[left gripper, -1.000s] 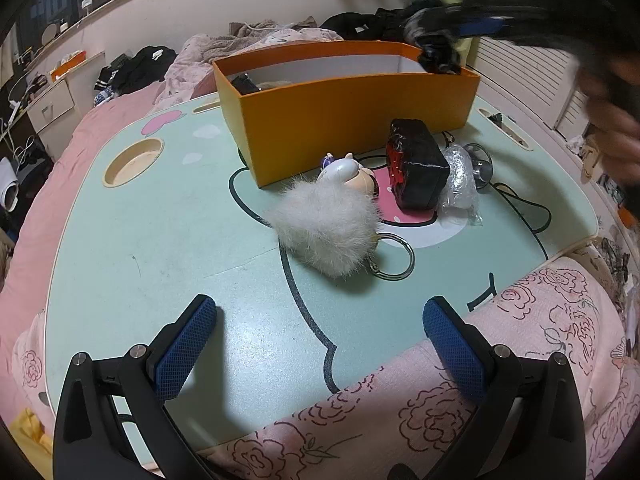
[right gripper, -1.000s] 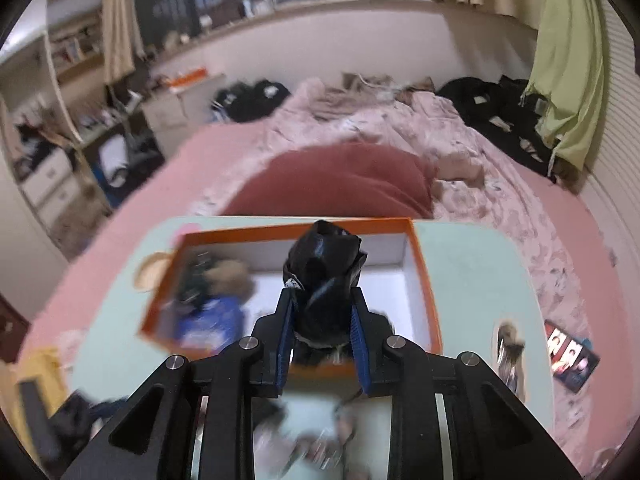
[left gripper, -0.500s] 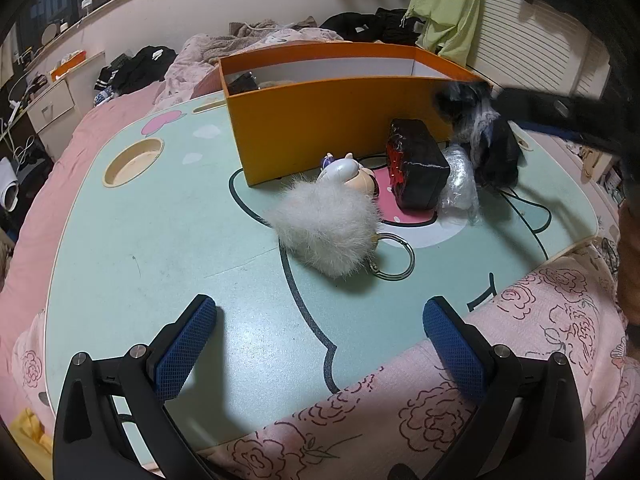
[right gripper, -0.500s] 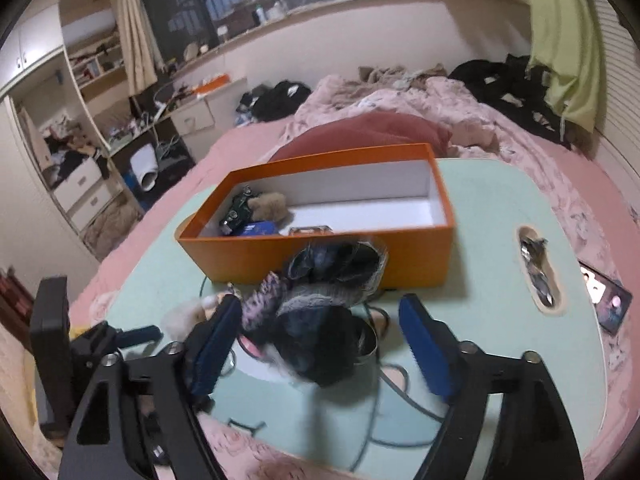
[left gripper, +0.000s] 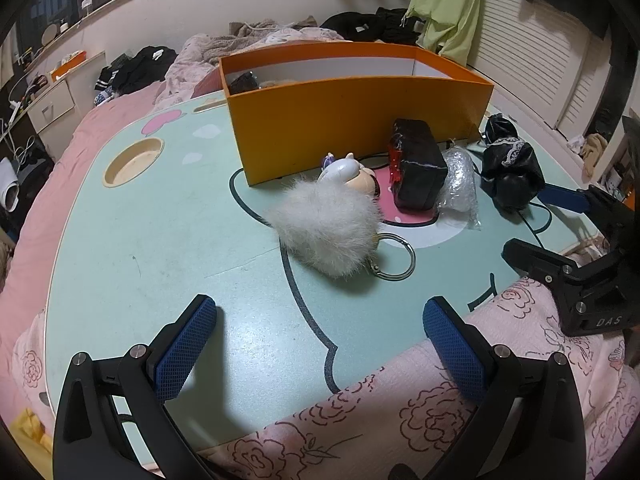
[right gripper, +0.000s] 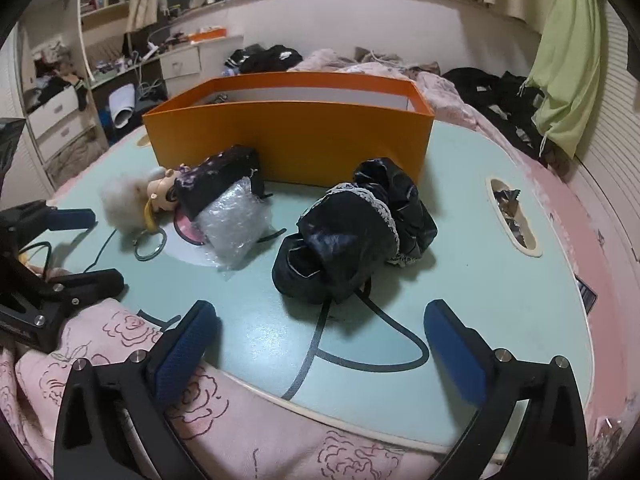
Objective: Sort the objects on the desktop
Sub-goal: 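Carry the black plastic bag out and set it on the table, right gripper, then reach into the box and grasp the brown fluffy pompom with the left gripper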
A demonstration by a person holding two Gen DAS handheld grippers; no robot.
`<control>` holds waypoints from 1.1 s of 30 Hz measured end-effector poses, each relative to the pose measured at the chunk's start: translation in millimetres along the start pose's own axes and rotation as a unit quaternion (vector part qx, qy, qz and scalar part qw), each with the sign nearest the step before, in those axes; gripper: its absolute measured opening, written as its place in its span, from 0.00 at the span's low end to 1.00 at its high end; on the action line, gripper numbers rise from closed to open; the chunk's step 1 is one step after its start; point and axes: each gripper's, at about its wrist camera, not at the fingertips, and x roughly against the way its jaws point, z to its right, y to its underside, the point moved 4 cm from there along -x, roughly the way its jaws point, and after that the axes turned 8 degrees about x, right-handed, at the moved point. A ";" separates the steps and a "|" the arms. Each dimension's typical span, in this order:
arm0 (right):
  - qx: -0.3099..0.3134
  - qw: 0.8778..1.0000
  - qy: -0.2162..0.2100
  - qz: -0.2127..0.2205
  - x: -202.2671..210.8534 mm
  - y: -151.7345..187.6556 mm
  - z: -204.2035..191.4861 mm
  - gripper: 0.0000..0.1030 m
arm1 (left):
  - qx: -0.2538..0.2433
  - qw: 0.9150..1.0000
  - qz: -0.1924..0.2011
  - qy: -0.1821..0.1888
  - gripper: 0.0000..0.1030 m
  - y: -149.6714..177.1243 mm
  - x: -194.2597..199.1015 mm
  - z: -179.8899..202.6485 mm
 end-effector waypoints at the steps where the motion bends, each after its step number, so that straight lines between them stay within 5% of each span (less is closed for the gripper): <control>1: 0.000 1.000 0.000 0.002 0.2 0.9 0.7 1.00 | 0.000 1.000 0.000 0.000 1.00 0.0 0.2 0.0; 12: 0.001 1.000 -0.001 0.006 -0.1 3.1 2.7 1.00 | 0.025 0.999 0.009 0.021 1.00 -0.7 7.0 -6.4; 17: 0.001 1.000 -0.001 0.007 0.1 3.4 1.6 1.00 | 0.052 0.993 0.087 0.056 0.96 -32.5 58.7 -16.9; 20: 0.001 1.000 -0.001 0.007 0.2 3.5 1.7 1.00 | 0.042 0.992 0.116 0.039 0.75 -70.1 81.6 -16.2; 24: 0.001 1.000 -0.001 0.007 0.2 3.5 1.7 1.00 | 0.019 0.996 0.074 0.036 0.40 -125.7 61.6 -1.6; 27: 0.001 1.000 -0.001 0.007 0.3 3.5 1.6 1.00 | -0.042 0.999 0.017 -0.004 0.23 -160.2 14.6 20.0; 33: 0.002 1.000 -0.003 0.011 2.9 -2.1 0.6 1.00 | -0.110 0.987 -0.069 -0.097 0.22 -185.8 -71.5 39.2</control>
